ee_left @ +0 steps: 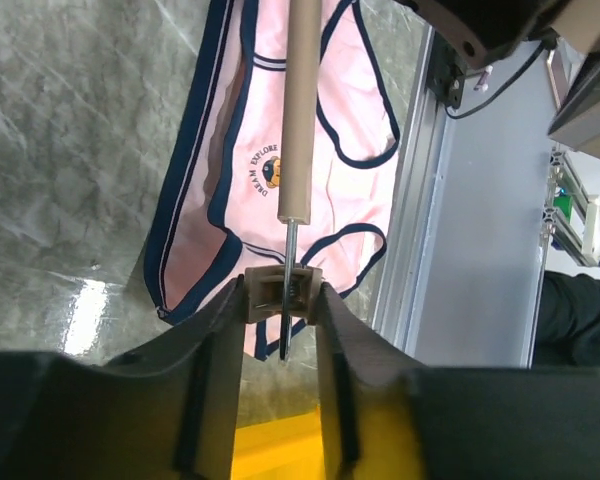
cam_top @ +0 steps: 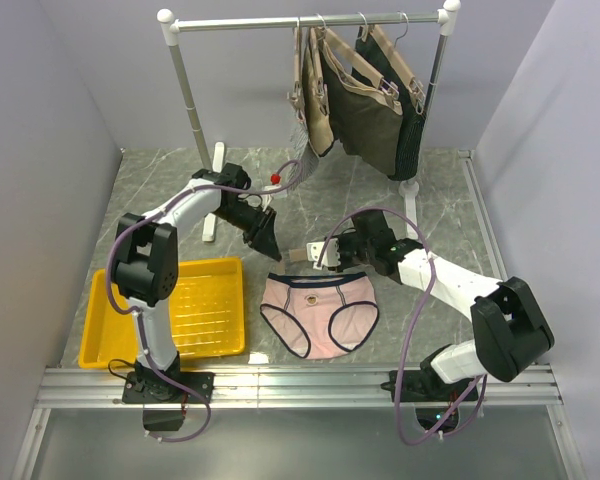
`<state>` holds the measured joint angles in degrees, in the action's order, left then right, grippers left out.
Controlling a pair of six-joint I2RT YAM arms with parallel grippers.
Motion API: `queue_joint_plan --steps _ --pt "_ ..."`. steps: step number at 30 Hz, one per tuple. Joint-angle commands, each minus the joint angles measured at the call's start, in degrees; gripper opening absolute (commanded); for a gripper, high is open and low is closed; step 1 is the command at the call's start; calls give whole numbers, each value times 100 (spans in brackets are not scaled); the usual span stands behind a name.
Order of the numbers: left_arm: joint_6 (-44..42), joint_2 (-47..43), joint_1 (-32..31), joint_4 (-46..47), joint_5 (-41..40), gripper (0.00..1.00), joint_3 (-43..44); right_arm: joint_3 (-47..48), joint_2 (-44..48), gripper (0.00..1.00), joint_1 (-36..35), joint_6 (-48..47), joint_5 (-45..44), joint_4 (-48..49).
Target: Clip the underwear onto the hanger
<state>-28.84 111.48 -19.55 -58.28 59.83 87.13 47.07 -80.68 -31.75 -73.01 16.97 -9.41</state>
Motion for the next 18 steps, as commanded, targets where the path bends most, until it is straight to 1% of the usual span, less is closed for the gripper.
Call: queue_joint_plan --steps 1,2,5,11,12,13,14,15,16,17,18 --pt "-333 49 -14 -254 301 28 269 74 88 0 -42 -152 25 282" --pt "-324 49 -14 -254 318 16 269 74 97 0 -42 -152 34 273" --pt "-263 49 -14 -184 362 0 260 74 106 0 -51 -169 43 256" --pt "-131 58 13 -87 476 0 234 74 88 0 -60 -135 -18 308" --pt "-87 49 30 0 477 0 199 74 79 3 -68 -99 -45 343" --pt "-78 49 65 10 459 0 208 57 79 9 -86 -64 -88 387" --pt "-60 75 83 27 424 0 216 22 88 22 -86 -29 -106 492" --pt "-43 102 109 71 389 0 234 -4 97 30 -77 58 -150 554" --pt "-25 119 179 97 319 0 251 -31 106 51 -86 103 -159 598" --pt "18 172 215 141 275 0 269 -66 132 64 -86 138 -168 650" --pt "45 190 250 176 231 0 330 -84 149 75 -86 243 -185 677"
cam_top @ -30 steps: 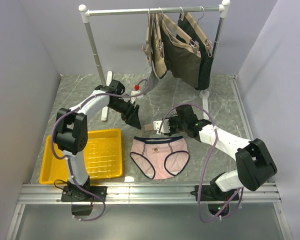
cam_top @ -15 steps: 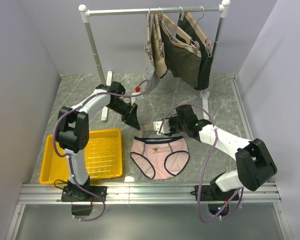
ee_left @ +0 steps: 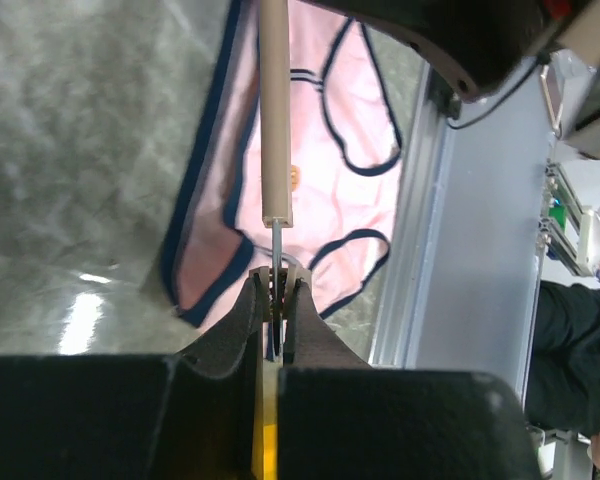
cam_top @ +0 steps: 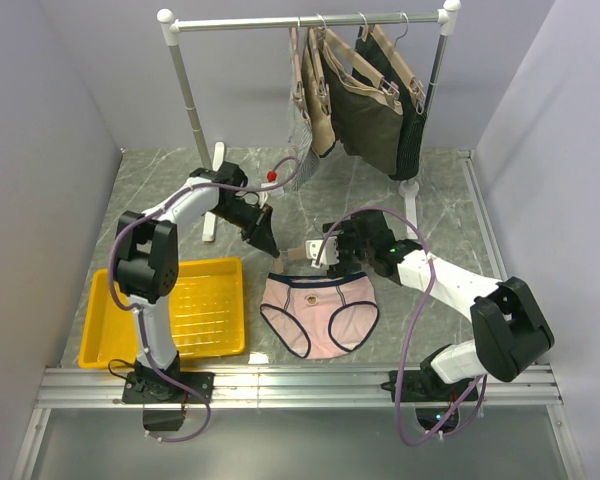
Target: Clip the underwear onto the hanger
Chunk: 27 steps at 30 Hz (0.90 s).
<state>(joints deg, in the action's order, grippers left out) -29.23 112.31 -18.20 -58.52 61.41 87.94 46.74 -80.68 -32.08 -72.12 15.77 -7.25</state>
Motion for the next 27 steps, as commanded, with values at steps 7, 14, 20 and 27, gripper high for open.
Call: queue_joint_plan --steps 7,14,20,27 --pt "-21 440 237 183 -182 0 592 124 465 92 -62 803 433 85" --pt "-12 809 255 219 -138 0 891 1020 36 77 -325 1472 1839 -1532" --pt "-21 1047 325 113 -120 0 1269 1416 -886 73 -607 1797 2422 -1641" --pt "49 1117 387 166 -103 0 1375 2023 -1871 60 -624 2920 2326 -1184"
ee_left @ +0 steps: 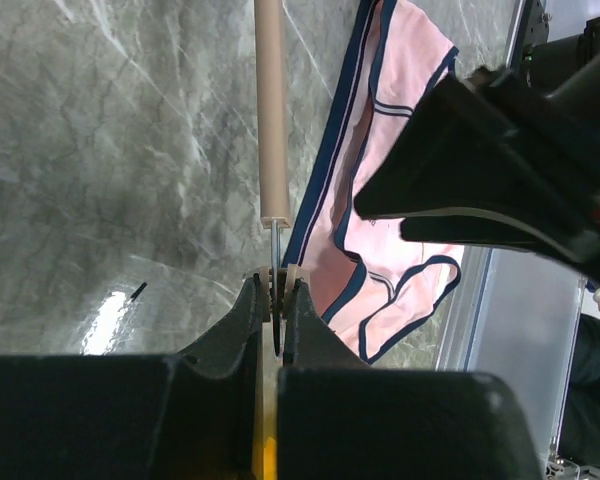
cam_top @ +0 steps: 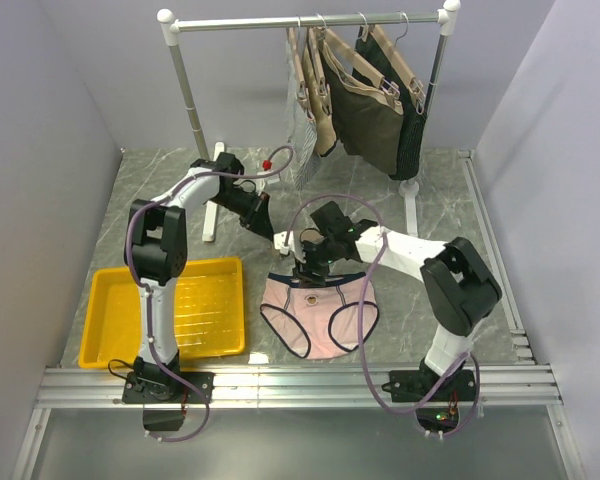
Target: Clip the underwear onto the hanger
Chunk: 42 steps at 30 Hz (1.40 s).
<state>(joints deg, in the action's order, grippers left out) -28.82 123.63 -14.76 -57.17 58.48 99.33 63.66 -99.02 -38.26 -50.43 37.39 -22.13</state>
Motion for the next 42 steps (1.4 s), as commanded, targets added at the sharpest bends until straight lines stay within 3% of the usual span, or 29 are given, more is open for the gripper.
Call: queue_joint_plan --steps 1,17,23,27,34,42 --pt "8 -6 53 21 199 0 245 366 -134 59 -41 841 59 375" --pt "-150 143 88 -155 305 0 368 753 -1128 60 -313 781 -249 183" --pt "-203 73 88 -145 348 0 193 517 -1146 36 -489 501 -530 191" --pt "-335 -6 88 -119 410 0 34 8 -690 1 -629 219 -715 542" --pt "-879 143 0 -637 639 0 78 -327 -135 0 -911 -273 -1197 973" --pt "-1195 -85 -158 -611 656 0 -326 -784 102 0 -1140 -581 -1883 1667"
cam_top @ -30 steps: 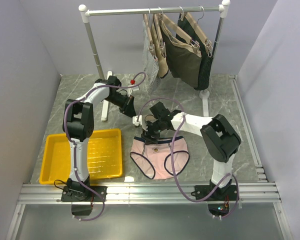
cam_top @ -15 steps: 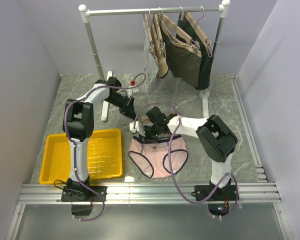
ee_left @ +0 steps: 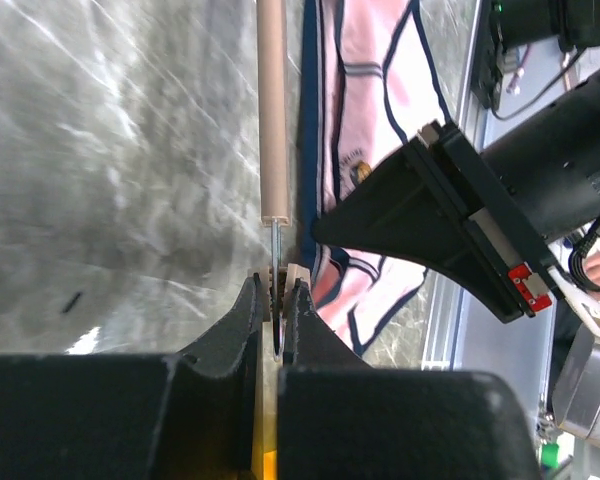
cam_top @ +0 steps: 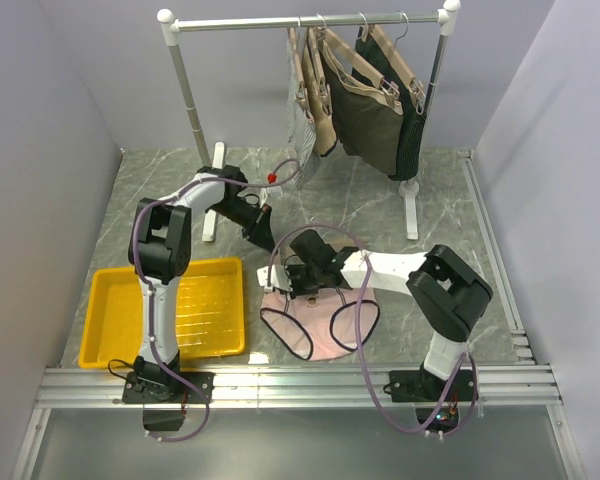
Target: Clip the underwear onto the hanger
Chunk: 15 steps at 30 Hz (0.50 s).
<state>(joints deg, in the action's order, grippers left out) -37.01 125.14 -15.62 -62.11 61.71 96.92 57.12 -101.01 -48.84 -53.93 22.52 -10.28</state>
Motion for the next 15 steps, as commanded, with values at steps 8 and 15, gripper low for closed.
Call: queue_joint_plan --steps 8,15 --pt "-473 -254 -170 -196 359 0 -244 -711 652 0 -310 -767 -881 1388" --pt "-684 -254 -205 -345 420 0 -358 -1071 758 0 -407 -1128 -987 1714"
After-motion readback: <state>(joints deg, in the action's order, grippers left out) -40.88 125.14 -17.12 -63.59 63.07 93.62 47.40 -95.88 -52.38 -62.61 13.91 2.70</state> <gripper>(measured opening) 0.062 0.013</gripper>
